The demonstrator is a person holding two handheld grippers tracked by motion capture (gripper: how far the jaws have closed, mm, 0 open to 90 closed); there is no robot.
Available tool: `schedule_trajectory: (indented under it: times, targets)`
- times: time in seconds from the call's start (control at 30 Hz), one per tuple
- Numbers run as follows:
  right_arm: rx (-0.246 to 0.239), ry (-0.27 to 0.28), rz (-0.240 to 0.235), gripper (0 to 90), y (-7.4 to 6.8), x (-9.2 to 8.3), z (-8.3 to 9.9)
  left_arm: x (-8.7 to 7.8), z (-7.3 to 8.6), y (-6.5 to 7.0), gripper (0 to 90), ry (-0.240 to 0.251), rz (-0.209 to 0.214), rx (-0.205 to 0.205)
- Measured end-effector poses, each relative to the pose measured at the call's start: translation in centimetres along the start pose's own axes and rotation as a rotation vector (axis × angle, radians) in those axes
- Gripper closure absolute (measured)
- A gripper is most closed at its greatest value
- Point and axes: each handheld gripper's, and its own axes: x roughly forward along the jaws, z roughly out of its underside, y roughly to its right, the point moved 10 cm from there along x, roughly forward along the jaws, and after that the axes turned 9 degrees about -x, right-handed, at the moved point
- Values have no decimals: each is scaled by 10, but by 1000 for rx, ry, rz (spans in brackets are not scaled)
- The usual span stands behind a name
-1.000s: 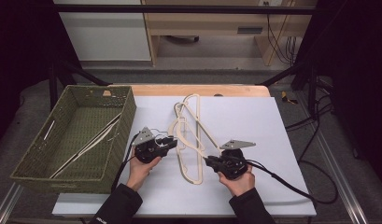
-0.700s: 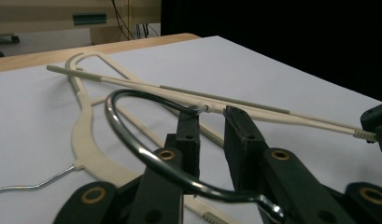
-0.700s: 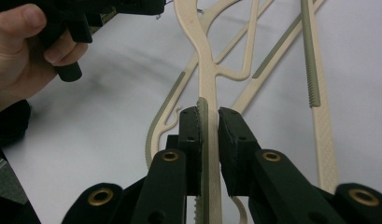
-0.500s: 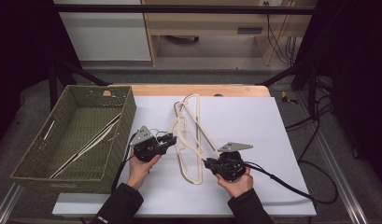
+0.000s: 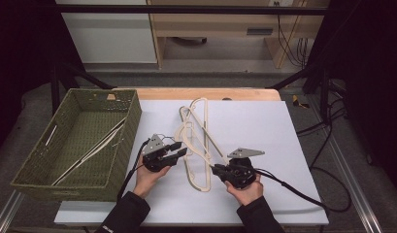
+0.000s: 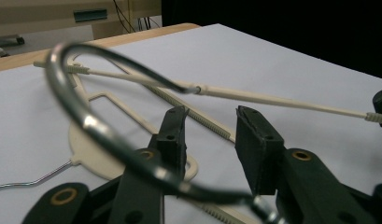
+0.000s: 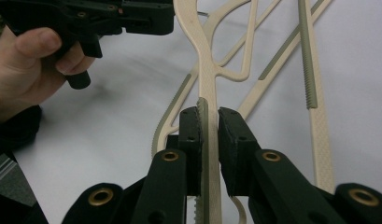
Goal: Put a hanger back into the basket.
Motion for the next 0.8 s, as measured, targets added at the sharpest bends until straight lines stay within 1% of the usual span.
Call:
schedule_trajectory:
  times: [0.03, 0.07, 0.13, 0.17, 0.2, 0.23, 0.27, 0.33, 0.37, 0.43, 0.5, 0.53, 0.7, 0.73, 0.8]
  targets:
    - [0, 0, 0, 804, 0, 0, 0, 0, 0, -1, 639, 2, -2, 1]
    - [1, 3, -1, 804, 0, -1, 0, 0, -1, -1, 659, 9, -3, 4]
    - [4, 1, -7, 804, 1, 0, 0, -1, -6, -1, 722, 51, 5, -3]
    - [4, 1, -7, 804, 1, 0, 0, -2, -9, -1, 722, 69, 10, -2]
    - [5, -7, -12, 804, 1, 0, 2, -3, -13, -1, 748, 86, 9, -5]
    - [5, -7, -12, 804, 1, 0, 2, -4, -15, -1, 748, 96, 10, -4]
    - [2, -7, -13, 804, 1, 1, 2, -4, -16, -3, 771, 101, 4, -2]
    - [7, -14, -18, 804, 0, 2, 3, -5, -17, -4, 816, 106, 8, -6]
    - [1, -18, -21, 804, 0, 3, 4, -5, -17, -5, 830, 107, 8, -6]
    - [3, -25, -26, 804, -1, 4, 5, -6, -18, -4, 837, 113, 11, -5]
    - [1, -32, -30, 804, -1, 6, 6, -6, -19, -3, 852, 118, 16, -12]
    - [-5, -39, -33, 805, -1, 8, 8, -6, -20, -2, 857, 118, 16, -23]
    - [-10, -51, -27, 805, -3, 14, 13, -7, -20, 0, 872, 108, -1, -44]
    - [-7, -57, -38, 804, -4, 15, 14, -7, -20, 0, 873, 102, -9, -45]
    - [-18, -51, -30, 799, -4, 16, 14, -8, -20, 0, 873, 100, -14, -52]
